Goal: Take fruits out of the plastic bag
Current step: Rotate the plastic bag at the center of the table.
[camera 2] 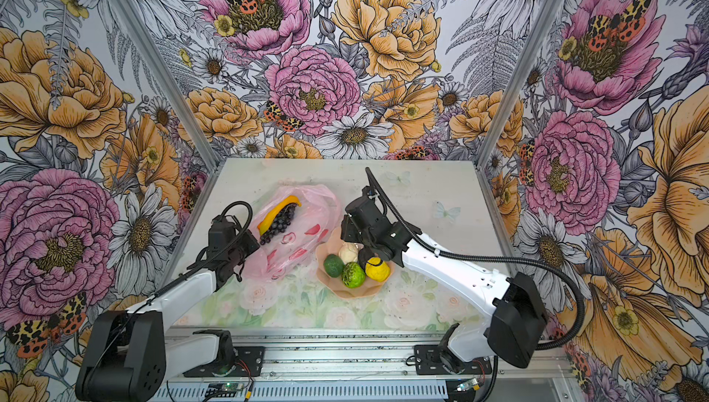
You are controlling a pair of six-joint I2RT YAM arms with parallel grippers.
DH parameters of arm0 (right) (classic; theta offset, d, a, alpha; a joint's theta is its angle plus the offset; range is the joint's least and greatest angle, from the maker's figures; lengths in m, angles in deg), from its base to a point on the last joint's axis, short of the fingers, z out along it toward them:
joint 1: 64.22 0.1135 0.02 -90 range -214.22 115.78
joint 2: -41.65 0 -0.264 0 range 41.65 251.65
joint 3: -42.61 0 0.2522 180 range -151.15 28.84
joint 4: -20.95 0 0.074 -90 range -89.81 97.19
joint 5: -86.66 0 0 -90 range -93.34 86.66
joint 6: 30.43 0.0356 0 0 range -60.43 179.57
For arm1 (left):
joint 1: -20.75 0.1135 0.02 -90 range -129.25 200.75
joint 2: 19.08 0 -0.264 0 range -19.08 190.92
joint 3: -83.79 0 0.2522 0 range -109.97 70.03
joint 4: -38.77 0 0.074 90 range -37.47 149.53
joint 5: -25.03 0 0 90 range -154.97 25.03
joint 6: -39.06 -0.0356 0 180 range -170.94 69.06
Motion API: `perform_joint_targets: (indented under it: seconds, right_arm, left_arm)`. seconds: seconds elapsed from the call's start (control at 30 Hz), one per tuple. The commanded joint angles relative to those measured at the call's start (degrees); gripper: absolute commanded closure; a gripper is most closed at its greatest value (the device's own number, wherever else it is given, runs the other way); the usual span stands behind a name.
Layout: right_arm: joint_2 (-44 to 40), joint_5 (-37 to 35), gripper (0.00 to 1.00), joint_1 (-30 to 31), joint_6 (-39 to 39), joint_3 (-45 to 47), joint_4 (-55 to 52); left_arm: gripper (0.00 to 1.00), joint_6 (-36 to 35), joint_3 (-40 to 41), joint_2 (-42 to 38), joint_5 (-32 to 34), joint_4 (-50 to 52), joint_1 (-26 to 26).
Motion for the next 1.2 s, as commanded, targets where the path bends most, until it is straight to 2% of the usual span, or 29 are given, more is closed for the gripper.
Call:
perform_joint_targets:
  seconds: [0.0, 0.2, 0.53, 0.77, 0.87, 1.17]
  right_arm:
    - [6.89, 0.81, 0.39, 1.75, -4.07, -6.11, 2.36]
    - [20.25, 4.49, 0.40, 3.72, -5.94, -17.22, 3.81]
    - [37.39, 9.73, 0.43, 5.27, -6.26, -32.05, 5.50]
    - [45.27, 11.13, 0.43, 8.05, -6.60, -40.95, 6.32]
    - [47.87, 12.84, 0.44, 9.13, -5.77, -44.11, 6.31]
    - [53.13, 15.62, 0.55, 12.04, -7.13, -52.20, 6.30]
  left_arm:
    - [1.00, 1.76, 2.19, -3.67, 2.19, 4.91, -0.38]
    - [1.00, 2.52, 3.82, -11.04, 2.63, 8.34, -0.75]
    - [1.00, 1.80, 5.05, -14.04, 0.35, 7.13, -0.75]
    - [1.00, 11.47, 7.62, -20.64, 3.75, 13.58, -0.66]
    - [1.00, 14.59, 8.64, -22.10, 1.35, 14.15, 0.02]
    - [1.00, 22.21, 10.14, -31.49, -6.11, 16.34, -0.04]
